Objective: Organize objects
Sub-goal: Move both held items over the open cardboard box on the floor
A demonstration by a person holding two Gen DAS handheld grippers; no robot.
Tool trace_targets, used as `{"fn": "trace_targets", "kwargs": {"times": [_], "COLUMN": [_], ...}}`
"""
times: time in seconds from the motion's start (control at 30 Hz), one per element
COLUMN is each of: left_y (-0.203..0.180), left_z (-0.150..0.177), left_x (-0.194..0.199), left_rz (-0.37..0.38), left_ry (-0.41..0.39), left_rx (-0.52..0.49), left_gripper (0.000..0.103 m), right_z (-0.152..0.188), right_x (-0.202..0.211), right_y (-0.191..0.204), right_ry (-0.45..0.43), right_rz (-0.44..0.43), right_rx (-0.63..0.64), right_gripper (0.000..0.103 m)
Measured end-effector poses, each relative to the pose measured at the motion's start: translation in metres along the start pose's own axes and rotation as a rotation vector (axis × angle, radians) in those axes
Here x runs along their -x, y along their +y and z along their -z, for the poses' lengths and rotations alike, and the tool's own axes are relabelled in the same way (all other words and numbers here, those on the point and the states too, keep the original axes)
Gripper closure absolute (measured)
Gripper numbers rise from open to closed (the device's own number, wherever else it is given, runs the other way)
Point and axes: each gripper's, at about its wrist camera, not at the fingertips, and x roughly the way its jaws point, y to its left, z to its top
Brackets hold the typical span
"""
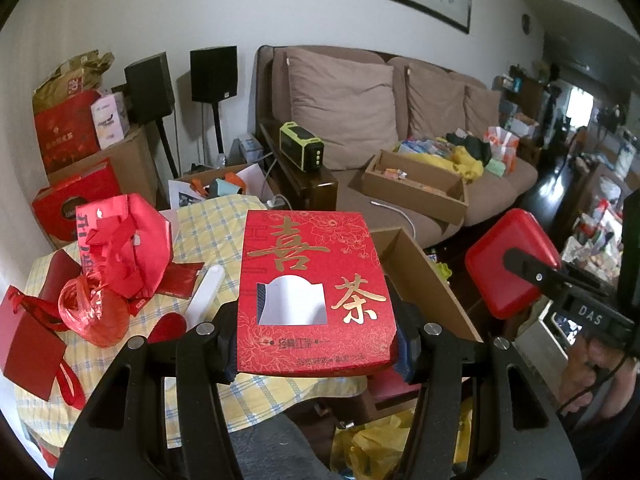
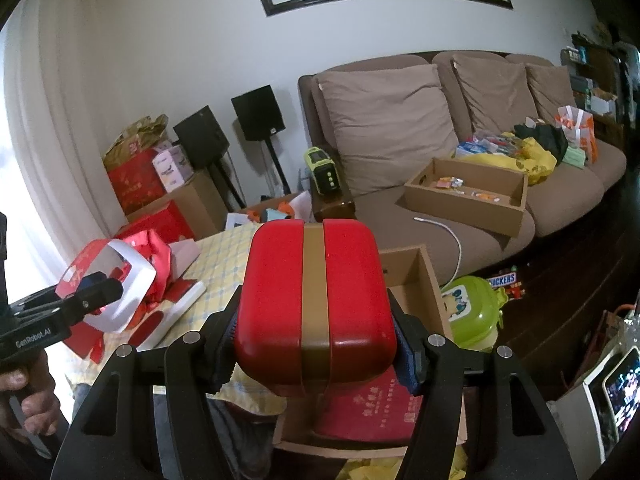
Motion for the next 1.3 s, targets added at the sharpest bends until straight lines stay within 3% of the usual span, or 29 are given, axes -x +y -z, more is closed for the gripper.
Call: {"fn": "trace_targets", "kwargs": {"times": [1.3], "left_y": [-0.022], "left_z": [-0.005], "left_x": [0.006], "left_rz": [0.025], "left_ry": [-0.023], "left_rx": [0.000], "left_gripper": [0.050], "right_z": [-0.009], "right_x": [0.016], "right_y": [-0.034], "right_ry": [-0.031], "right_rz": [0.062], "right_rx": [-0.044], "right_gripper": [0.039]}}
